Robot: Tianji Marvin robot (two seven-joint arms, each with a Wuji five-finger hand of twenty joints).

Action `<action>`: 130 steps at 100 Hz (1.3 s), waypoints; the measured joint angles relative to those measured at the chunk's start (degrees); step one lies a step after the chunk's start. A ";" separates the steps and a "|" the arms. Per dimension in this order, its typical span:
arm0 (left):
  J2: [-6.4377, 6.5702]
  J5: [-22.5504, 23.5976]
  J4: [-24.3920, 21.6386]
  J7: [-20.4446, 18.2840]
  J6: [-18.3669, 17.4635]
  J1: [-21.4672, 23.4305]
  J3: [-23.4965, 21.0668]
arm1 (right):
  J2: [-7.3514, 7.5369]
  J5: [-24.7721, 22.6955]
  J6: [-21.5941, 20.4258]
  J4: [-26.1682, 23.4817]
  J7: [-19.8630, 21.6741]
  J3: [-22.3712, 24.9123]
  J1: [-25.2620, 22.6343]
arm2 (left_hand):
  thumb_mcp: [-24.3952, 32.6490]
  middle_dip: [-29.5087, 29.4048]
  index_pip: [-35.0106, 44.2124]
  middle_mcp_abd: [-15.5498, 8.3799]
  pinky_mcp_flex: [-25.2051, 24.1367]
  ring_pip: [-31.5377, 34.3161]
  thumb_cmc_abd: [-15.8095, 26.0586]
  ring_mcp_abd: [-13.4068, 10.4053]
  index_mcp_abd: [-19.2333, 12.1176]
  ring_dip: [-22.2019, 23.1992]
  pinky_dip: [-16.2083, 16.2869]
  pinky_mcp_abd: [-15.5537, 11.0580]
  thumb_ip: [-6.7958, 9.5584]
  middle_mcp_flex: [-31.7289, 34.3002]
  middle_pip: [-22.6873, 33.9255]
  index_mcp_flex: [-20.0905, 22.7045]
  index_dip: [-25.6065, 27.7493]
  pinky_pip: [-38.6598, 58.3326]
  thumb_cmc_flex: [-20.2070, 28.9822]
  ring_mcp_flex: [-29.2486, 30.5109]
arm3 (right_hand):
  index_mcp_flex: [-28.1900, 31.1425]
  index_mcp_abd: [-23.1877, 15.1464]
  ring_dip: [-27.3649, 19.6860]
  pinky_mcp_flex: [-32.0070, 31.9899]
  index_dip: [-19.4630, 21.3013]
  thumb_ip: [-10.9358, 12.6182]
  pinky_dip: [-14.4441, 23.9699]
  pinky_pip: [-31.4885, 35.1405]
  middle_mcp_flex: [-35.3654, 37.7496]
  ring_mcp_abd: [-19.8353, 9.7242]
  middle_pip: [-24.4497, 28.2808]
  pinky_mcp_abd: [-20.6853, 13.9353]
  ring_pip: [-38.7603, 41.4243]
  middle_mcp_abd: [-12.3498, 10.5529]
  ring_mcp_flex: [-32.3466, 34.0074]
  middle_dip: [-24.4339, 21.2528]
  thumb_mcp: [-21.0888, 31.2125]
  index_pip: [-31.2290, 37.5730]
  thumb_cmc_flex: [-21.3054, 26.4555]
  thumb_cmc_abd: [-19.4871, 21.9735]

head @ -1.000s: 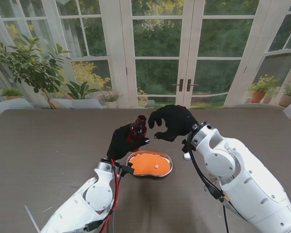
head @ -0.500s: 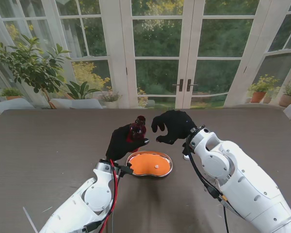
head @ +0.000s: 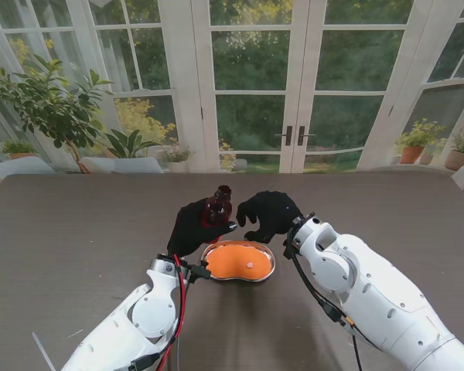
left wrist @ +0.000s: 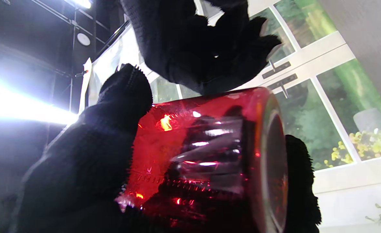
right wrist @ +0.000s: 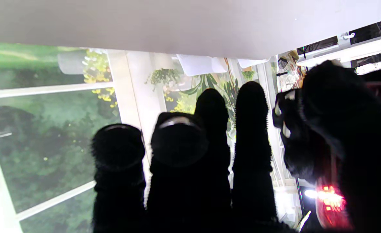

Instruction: Collect the cotton balls from the tray into a sample bottle

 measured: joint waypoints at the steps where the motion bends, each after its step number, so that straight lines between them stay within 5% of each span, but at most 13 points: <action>1: 0.02 0.02 -0.05 -0.02 0.03 0.03 -0.03 | -0.02 0.00 -0.04 0.23 -0.08 -0.17 0.09 | 0.00 0.00 0.00 0.00 0.00 0.00 0.00 0.00 0.00 0.00 0.00 0.00 0.00 0.00 0.00 0.00 0.00 0.00 0.00 0.00 | 0.00 0.00 0.00 0.00 0.00 0.00 0.00 0.00 0.00 0.00 0.00 0.00 0.00 0.00 0.00 0.00 0.00 0.00 0.00 0.00; 48: 0.46 0.27 -0.79 -0.37 1.08 0.88 -0.30 | -0.96 1.03 -1.25 10.19 -2.31 -7.02 4.92 | 0.00 0.00 0.00 0.00 0.00 0.00 0.00 0.00 0.00 0.00 0.00 0.00 0.00 0.00 0.00 0.00 0.00 0.00 0.00 0.00 | 0.76 -0.60 0.00 0.17 -0.61 0.00 0.00 0.82 1.06 -0.01 0.61 0.00 1.16 0.00 0.00 0.08 0.00 -0.34 0.67 -0.63; 90: 0.59 0.42 -1.13 -0.43 1.66 1.26 -0.36 | -2.51 0.99 -2.30 19.10 -7.98 -14.92 9.70 | 0.00 0.00 0.00 0.00 0.00 0.00 0.00 0.00 0.00 0.00 0.00 0.00 0.00 0.00 0.00 0.00 0.00 0.00 0.00 0.00 | 1.53 -1.27 0.06 0.73 -1.48 -0.05 -0.06 0.94 1.75 -0.06 1.27 0.00 1.89 -0.08 0.00 0.46 0.00 -1.19 0.70 -2.40; 103: 0.60 0.46 -1.24 -0.35 1.85 1.35 -0.45 | -3.26 0.93 -2.46 22.44 -10.84 -18.34 11.38 | 0.00 0.00 0.00 0.00 0.00 0.00 0.00 0.00 0.00 0.00 0.00 0.00 0.00 0.00 0.00 0.00 0.00 0.00 0.00 0.00 | 2.72 -1.74 0.07 0.85 -2.86 -2.10 -0.07 0.95 1.79 -0.09 1.39 0.00 2.09 -0.21 0.00 0.95 0.00 -0.83 0.70 -3.17; 130: 0.61 0.45 -1.25 -0.34 1.98 1.37 -0.45 | -4.38 0.64 -2.09 26.60 -13.84 -21.71 13.12 | 0.00 0.00 0.00 0.00 0.00 0.00 0.00 0.00 0.00 0.00 0.00 0.00 0.00 0.00 0.00 0.00 0.00 0.00 0.00 0.00 | 3.34 -1.79 0.20 1.42 -3.67 -1.31 -0.09 1.97 2.44 -0.11 2.74 0.00 3.91 -0.43 0.00 1.66 0.06 -0.84 0.70 -4.52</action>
